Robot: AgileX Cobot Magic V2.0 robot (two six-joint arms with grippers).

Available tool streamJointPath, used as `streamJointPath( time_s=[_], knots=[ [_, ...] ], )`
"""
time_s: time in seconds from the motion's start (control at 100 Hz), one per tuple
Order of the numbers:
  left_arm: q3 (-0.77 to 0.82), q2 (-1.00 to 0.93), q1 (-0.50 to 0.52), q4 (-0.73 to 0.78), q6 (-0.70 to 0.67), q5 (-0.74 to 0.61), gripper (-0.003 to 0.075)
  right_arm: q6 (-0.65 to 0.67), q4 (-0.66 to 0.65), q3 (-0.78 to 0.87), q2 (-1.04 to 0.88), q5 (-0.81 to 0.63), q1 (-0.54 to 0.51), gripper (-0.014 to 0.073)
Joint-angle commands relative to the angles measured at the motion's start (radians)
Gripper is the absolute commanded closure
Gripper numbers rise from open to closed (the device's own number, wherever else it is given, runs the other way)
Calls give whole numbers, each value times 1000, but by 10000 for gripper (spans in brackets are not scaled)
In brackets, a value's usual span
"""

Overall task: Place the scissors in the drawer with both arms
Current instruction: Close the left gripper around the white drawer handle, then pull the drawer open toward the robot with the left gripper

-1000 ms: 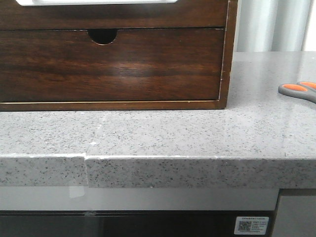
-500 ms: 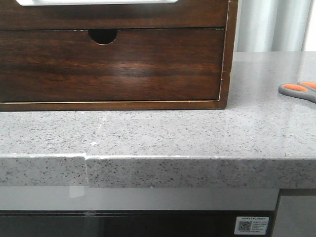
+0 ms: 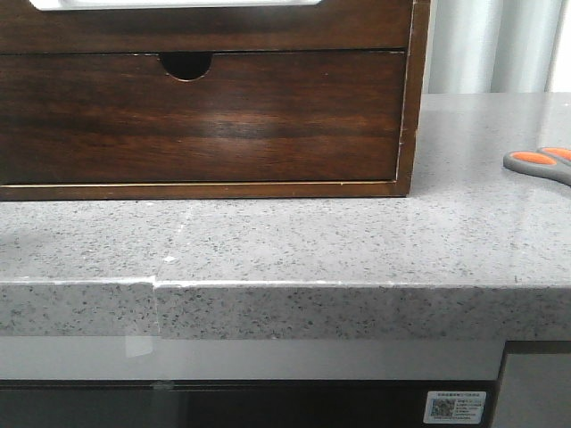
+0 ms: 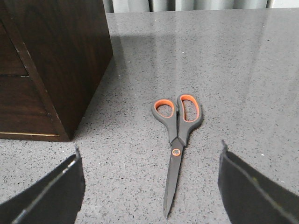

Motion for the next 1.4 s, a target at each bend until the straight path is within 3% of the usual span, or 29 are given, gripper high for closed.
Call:
streamJointPath(
  time_s=[0.0,0.4,0.85,1.07,1.39],
  knots=[
    [-38,63,-3,-135,71,89,355,-5,3,-36,13,-91,1,60],
    [-219,322,-3,-135,75,351,356,-5,3,-36,13,-99,1,60],
    [-365,434,-16,-135,75,385,356,-5,3,-36,13,-125,1,60],
    [-387,489,-91,-135,75,383,356,-5,3,-36,13,-144,1,60],
    [-398,499,-93,-135,75,385,365,-5,3,-36,13,-146,1,60]
  ],
)
